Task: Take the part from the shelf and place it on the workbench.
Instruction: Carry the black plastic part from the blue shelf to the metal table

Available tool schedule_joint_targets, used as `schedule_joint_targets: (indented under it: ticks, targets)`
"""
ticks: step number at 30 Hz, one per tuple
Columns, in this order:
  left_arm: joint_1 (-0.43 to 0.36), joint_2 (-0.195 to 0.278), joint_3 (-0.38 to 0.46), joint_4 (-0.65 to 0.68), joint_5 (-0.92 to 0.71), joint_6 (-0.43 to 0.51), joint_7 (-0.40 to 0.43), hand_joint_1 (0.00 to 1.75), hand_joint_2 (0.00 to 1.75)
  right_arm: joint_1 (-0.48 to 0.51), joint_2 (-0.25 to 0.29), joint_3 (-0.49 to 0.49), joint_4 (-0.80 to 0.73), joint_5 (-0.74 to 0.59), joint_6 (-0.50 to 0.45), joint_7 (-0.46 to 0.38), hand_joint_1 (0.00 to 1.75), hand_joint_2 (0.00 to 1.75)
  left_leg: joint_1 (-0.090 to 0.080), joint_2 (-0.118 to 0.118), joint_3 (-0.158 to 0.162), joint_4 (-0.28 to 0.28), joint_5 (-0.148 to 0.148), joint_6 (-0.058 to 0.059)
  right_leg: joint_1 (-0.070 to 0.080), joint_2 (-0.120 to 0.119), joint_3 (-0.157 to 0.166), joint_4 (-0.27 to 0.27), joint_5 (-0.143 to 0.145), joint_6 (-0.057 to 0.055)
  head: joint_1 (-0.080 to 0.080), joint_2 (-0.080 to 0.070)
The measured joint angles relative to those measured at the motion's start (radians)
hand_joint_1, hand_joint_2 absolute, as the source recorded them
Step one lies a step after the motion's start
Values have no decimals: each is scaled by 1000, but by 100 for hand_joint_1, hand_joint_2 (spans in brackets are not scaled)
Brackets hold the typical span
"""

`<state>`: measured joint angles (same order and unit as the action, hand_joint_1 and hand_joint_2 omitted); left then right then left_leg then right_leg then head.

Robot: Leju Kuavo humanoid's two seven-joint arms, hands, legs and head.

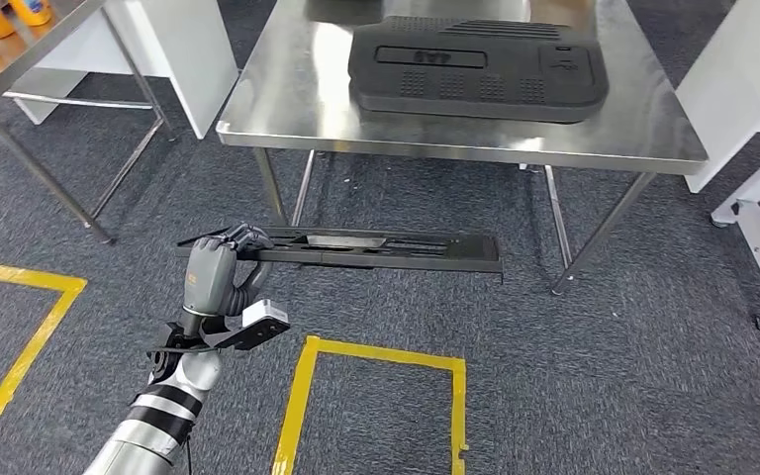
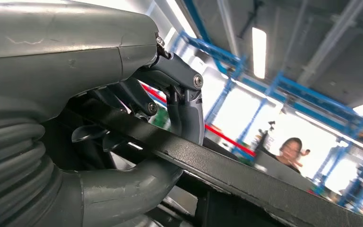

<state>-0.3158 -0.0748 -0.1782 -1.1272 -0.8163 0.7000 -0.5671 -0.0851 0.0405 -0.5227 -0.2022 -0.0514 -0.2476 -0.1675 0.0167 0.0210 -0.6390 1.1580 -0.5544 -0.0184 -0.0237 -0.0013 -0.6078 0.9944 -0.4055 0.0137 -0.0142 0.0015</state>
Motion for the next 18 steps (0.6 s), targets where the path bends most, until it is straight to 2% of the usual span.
schedule_joint_targets:
  ticks: [1, 2, 3, 4, 5, 7, 9, 11, 12, 13, 15, 16, 17, 18]
  targets:
    - [3, 3, -1, 0, 6, 0, 0, 175, 175, -1, 0, -1, 0, 0, 0, 0, 0, 0, 0, -14, -31, 65, -30, -2, 0, 13, 0, 0, 0, -3, -2, 0]
    - [6, 6, -4, 1, 12, 0, 0, 175, 175, -1, 0, -2, 0, 1, 0, 0, 0, 0, 0, -21, -57, 117, -47, -4, 1, 28, 0, 1, 0, -4, -3, 0]
    - [9, 9, -6, 1, 16, 0, 0, 175, 175, 0, 0, -2, 0, 2, 0, 0, 0, 0, 1, -24, -69, 137, -44, -5, 1, 43, 0, 2, 0, -4, -3, 0]
    - [11, 12, -7, 1, 16, 0, 0, 175, 175, 1, 0, -2, 0, 3, 0, 0, 0, 0, 2, -26, -63, 119, -21, -5, 1, 59, 0, 3, 0, -4, -3, 0]
    - [12, 13, -8, 1, 14, 0, -1, 175, 175, 2, 1, -3, 0, 4, 0, 0, 0, 0, 5, -32, -39, 66, 15, -6, -1, 73, 0, 6, 0, -3, -3, 0]
    - [12, 16, -9, 1, 9, 0, -3, 175, 175, 2, 1, -3, 0, 6, 0, 0, 0, 0, 15, -77, 18, -56, 70, -9, -1, 99, -6, 18, -3, 3, -3, 0]
    - [12, 17, -11, 1, 8, 0, -6, 175, 175, 1, 1, -4, 0, 8, 0, 0, 0, 0, 18, -108, 41, -106, 80, -6, 0, 120, -18, 23, -3, 17, -3, 0]
    - [12, 17, -13, 1, 4, 0, -12, 175, 175, 5, -1, -6, 0, 10, 0, 0, 0, 0, 13, -88, 40, -109, 82, 8, -2, 137, -29, 16, 4, 32, -2, 0]
    - [11, 16, -14, 1, 2, 0, -16, 175, 175, 7, -1, -7, 0, 11, 0, 0, 0, 0, 12, -77, 42, -112, 86, 17, -1, 124, -34, 19, 4, 37, -1, 0]
    - [11, 16, -15, 0, 1, 0, -19, 175, 175, 9, -1, -9, 0, 12, 0, 0, 0, 0, 13, -65, 44, -117, 89, 25, 2, 98, -46, 37, -3, 38, 2, 0]
    - [10, 14, -15, -1, 2, 0, -23, 175, 175, 6, 1, -10, 0, 14, 0, -1, 0, 0, 11, -38, 46, -123, 92, 37, 6, 33, -99, 138, -47, 32, 7, 0]
    - [11, 14, -15, -2, 2, 0, -24, 175, 175, 4, 1, -10, 0, 15, 0, -1, 0, 0, 9, -23, 46, -123, 91, 40, 6, 17, -135, 211, -75, 29, 10, 0]
    - [12, 14, -15, -2, 2, 0, -25, 175, 175, 3, 1, -10, 0, 15, 0, -1, 0, 0, 7, -9, 46, -123, 90, 41, 5, 12, -166, 273, -95, 29, 9, 0]
    - [13, 14, -15, -2, 2, 0, -25, 175, 175, 3, 1, -10, 0, 15, 0, -1, 0, 0, 6, 6, 46, -123, 89, 42, 5, 10, -182, 305, -103, 32, 10, 0]
